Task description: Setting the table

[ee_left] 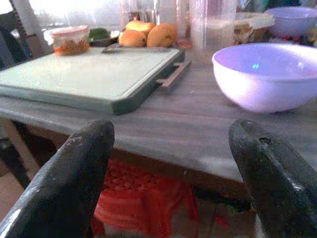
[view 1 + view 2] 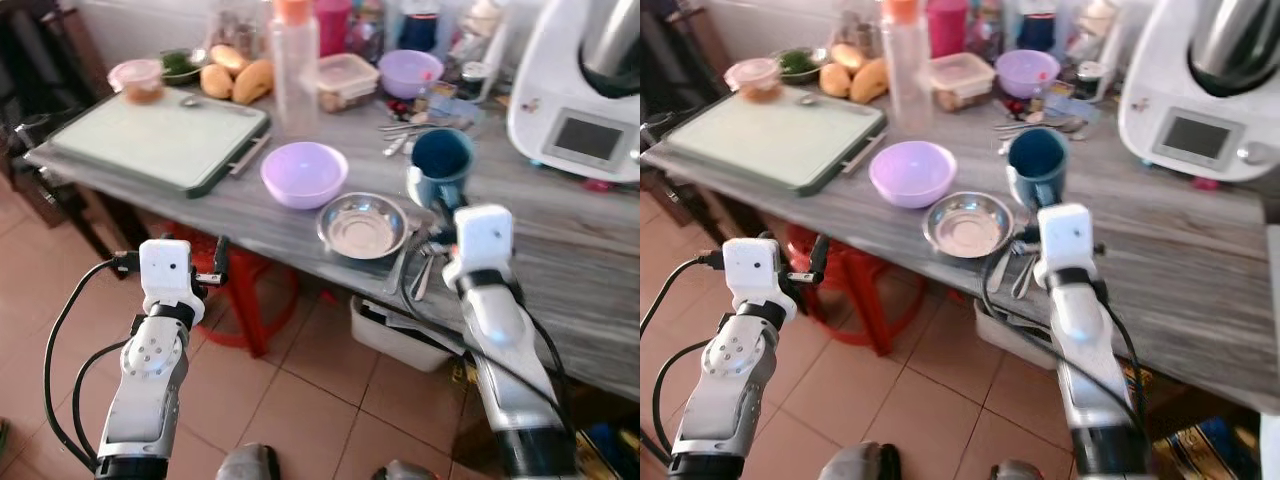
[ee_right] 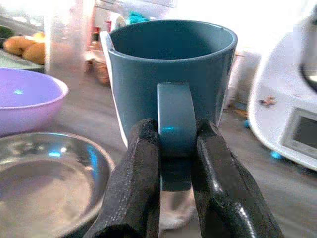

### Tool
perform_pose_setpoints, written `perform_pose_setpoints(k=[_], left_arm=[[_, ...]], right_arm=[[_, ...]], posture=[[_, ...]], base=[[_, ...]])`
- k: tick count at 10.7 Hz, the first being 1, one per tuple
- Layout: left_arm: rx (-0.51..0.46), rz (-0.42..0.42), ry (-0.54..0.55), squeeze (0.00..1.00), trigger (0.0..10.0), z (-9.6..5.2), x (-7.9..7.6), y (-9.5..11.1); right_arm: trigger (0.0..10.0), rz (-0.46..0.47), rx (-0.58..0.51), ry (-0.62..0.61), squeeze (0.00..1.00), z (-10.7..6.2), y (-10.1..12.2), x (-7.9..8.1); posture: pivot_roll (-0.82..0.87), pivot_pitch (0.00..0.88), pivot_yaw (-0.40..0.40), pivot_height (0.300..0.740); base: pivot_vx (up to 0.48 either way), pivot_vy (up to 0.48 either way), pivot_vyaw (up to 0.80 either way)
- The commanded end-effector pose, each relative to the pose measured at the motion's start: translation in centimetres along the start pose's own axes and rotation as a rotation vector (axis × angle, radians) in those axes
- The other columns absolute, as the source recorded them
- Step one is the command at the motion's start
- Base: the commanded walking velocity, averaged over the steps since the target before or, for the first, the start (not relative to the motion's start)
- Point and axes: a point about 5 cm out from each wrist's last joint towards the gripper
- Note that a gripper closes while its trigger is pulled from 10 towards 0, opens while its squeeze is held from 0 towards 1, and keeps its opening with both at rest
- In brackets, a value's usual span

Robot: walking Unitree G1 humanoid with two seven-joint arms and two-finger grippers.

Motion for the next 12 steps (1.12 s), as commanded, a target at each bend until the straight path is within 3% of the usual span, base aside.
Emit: perform_pose_setpoints(k=[1, 5, 10, 12], left_arm=[[-0.027, -0.007, -0.006, 0.00, 10.0, 0.2, -0.1, 0.8], [-0.028, -0.002, 0.005, 0.00, 10.0, 0.1, 0.1, 0.7], [-0.038, 0.010, 0.009, 0.00, 10.0, 0.2, 0.6, 0.8], [-0.034, 0.018, 0.026, 0.00, 10.0, -0.1, 1.2, 0.6]], right_arm=[[10.0, -0.037, -0.087, -0.004, 0.00, 0.1, 1.7, 0.1], [10.0, -0.033, -0.121, -0.077, 0.00, -1.0, 2.6, -0.1], [10.0, -0.035, -0.112, -0.057, 0.00, -2.1, 2.8, -0.2], [10.0, -0.028, -0.083, -0.050, 0.00, -3.5, 2.3, -0.2]], posture=[[-0.04, 0.000, 0.018, 0.740], [-0.04, 0.000, 0.011, 0.740], [-0.04, 0.000, 0.009, 0.740], [-0.03, 0.000, 0.004, 0.740]], base=[[0.266, 0.000, 0.00], [0.271, 0.000, 0.00], [0.266, 0.000, 0.00], [0.272, 0.000, 0.00]])
Point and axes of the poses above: a point about 5 cm out from each wrist's last joint towards the gripper, its own z axis pointing out of the wrist towards the gripper, its own y axis along the axis of the wrist's last joint, x = y × z, and after that the axes turned 14 degrees about z, right-handed
